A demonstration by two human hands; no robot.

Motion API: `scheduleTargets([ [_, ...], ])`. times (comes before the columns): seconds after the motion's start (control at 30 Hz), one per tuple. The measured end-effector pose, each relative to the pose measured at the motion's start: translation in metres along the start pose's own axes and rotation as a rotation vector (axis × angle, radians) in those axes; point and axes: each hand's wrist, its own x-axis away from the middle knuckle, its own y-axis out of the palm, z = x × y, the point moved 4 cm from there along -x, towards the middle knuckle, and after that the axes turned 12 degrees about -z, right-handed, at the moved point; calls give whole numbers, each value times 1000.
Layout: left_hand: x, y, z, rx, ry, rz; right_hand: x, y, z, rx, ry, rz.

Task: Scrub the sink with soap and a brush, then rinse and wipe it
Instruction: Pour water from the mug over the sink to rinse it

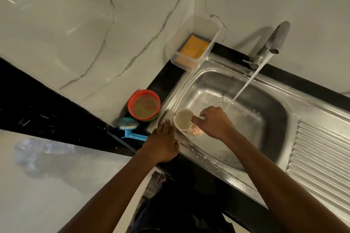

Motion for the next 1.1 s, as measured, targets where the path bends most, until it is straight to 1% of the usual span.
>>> scheduleTargets([
  [0.07,0,-1,-6,-18,44,-52,1,-3,8,-11,45,7],
  [0.13,-2,-5,-10,-31,72,-53,0,-5,12,-13,93,33],
  [0.23,-14,-15,-7,-66,101,36,-7,-6,8,-16,137,88],
  [0.33,-32,-24,-1,-50,127,135,-18,-3,-6,-11,134,131],
  [0.47,-42,-22,2,-62,104,157,-26,-1,-15,-23,137,137],
  [0.63,-47,-12,2,-132,70,220,-20,1,14,-95,186,129],
  [0.77,-63,-31,8,-190,40,256,-23,-8,28,-142,223,103],
  [0.87,-76,-50,12,-208,36,269,-33,-19,21,-118,223,111],
  [1.0,-92,-66,14,-195,11,294,-48,-31,1,-24,169,158],
  [1.1,-100,-68,14,-218,10,325,-54,-34,2,-32,151,152],
])
